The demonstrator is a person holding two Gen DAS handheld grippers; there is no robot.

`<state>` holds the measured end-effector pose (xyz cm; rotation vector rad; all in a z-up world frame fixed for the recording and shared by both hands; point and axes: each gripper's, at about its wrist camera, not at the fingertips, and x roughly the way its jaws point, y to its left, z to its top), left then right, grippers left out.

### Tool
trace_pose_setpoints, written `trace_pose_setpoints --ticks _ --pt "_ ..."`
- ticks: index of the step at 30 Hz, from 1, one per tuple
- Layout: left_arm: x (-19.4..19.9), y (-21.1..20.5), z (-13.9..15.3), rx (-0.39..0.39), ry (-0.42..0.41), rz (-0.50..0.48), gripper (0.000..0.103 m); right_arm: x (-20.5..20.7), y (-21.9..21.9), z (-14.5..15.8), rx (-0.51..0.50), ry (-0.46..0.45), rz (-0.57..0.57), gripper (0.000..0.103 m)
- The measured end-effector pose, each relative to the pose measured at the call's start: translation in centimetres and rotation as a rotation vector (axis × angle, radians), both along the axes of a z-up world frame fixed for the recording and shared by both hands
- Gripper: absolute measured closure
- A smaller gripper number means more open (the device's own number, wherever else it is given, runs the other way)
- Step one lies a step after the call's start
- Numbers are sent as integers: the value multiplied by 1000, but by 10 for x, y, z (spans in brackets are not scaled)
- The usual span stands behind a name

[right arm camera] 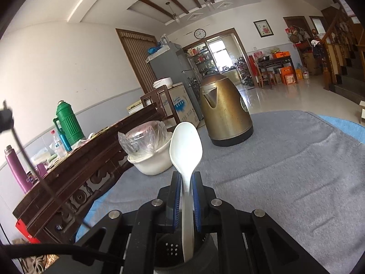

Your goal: Organize utensils

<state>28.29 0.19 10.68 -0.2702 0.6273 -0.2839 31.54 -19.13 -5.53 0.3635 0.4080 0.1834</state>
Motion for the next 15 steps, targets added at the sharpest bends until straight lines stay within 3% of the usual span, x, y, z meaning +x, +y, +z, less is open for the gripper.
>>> trace_pose_setpoints --ticks 15 --pt "-2 -27 16 -42 -64 -34 97 -21 -6 -7 10 3 21 92"
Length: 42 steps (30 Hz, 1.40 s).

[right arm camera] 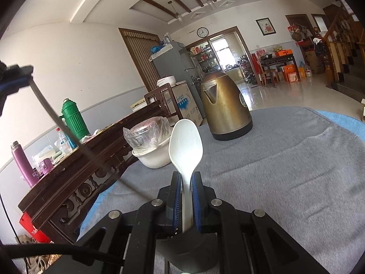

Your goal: Organize utensils

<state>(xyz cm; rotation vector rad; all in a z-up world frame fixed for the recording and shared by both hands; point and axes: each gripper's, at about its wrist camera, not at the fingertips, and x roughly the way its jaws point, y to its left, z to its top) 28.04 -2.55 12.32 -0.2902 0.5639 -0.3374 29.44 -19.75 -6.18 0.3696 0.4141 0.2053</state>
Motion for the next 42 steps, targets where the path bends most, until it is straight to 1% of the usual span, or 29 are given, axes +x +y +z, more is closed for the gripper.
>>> trace_pose_setpoints --ticks 3,7,9,11,13,17,20,24,26,27,28,29,30,33,36,38,42 --pt "0 -5 -3 26 -4 4 96 0 -1 -4 7 10 -4 92" --pt "7 -9 -15 45 22 8 96 -1 -1 -6 13 19 -4 91" --pt "12 -7 -23 42 51 9 96 -1 -1 -6 13 24 -5 90" --pt "14 -1 -30 29 68 11 96 -2 -4 -5 23 38 5 90" --pt "11 4 -31 24 67 20 96 -5 -6 -2 28 45 3 90" --pt "1 22 -38 25 56 61 96 -20 -17 5 47 30 -10 90" --pt "-5 35 -52 29 74 95 96 -35 -25 11 56 21 -11 90" --pt "-11 46 -87 50 148 118 96 -59 -34 18 49 22 -3 90" --pt "-15 48 -114 69 206 116 96 -72 -38 19 37 28 4 88" --pt "-17 48 -123 75 229 115 96 -77 -40 18 33 36 9 86" --pt "-18 47 -135 76 262 111 96 -84 -42 16 29 47 15 82" --pt "-20 48 -149 69 305 102 96 -90 -44 15 27 56 18 81" --pt "-23 47 -163 60 346 97 96 -97 -46 12 26 65 22 81" --pt "-33 40 -192 67 424 67 96 -114 -48 0 21 96 37 81" --pt "-48 31 -207 116 437 50 96 -125 -47 -13 -7 134 56 81" --pt "-59 25 -219 172 449 28 96 -132 -45 -23 -39 165 62 81" --pt "-85 18 -239 220 476 -21 96 -146 -49 -39 -39 218 74 81"
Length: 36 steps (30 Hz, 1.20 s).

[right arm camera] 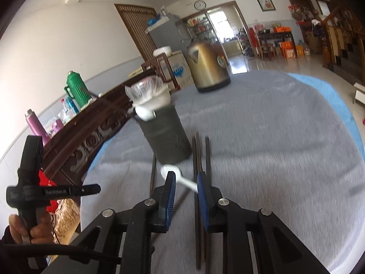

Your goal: Organize utensils

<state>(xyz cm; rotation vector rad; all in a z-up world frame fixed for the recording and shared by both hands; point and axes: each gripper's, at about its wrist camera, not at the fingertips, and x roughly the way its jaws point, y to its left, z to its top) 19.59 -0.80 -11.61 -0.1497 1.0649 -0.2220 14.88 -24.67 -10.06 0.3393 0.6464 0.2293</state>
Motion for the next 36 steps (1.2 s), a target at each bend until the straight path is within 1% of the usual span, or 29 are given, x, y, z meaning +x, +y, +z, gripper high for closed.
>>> trace_pose_setpoints --ticks 2,5,9,12,13,14,16,21,26,32,36 --pt "-10 -4 -8 9 12 -29 96 -5 -3 -7 5 22 -2 81" --pt "-23 -14 -16 -4 35 -75 96 -11 -8 -15 29 54 -10 81" --pt "-31 -29 -20 -7 29 -130 95 -19 -9 -20 58 75 -10 81" --pt "-36 -36 -18 -16 13 -168 92 -23 -4 -20 43 72 -4 81" --pt "-38 -40 -17 -12 7 -180 85 -23 -3 -20 37 72 -3 81" --pt "-40 -42 -17 -10 2 -190 75 -23 -3 -20 37 73 -3 81" --pt "-44 -47 -16 -3 -10 -210 68 -23 -4 -21 47 79 -8 81" --pt "-46 -49 -18 7 -13 -228 67 -20 -11 -27 81 97 -28 81" --pt "-44 -52 -24 10 2 -237 67 -19 -17 -31 90 100 -52 81" --pt "-42 -61 -25 21 -19 -261 67 -15 -20 -35 101 112 -65 81" --pt "-42 -60 -28 18 -6 -260 67 -14 -21 -37 107 117 -71 81"
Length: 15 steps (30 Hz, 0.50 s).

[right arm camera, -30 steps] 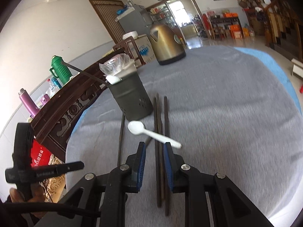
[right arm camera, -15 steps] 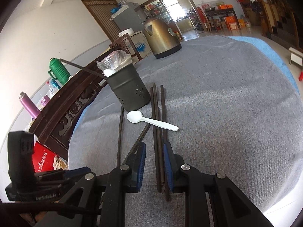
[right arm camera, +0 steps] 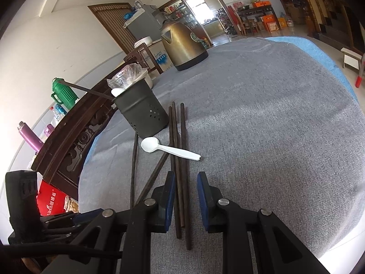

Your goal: Organize utensils

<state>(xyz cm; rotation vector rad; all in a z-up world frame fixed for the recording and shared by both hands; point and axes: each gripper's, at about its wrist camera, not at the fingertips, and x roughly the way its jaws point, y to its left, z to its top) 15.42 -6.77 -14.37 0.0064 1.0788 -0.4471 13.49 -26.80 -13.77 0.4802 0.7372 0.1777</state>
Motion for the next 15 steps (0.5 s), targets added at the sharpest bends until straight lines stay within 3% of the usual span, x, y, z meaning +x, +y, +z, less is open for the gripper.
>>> trace_pose_setpoints --ticks 7,15 --pt "3 -2 3 5 -11 -2 67 2 -6 -4 18 7 -17 81" --pt "23 -13 3 -42 10 -13 67 -1 -17 -7 40 -2 -46 81"
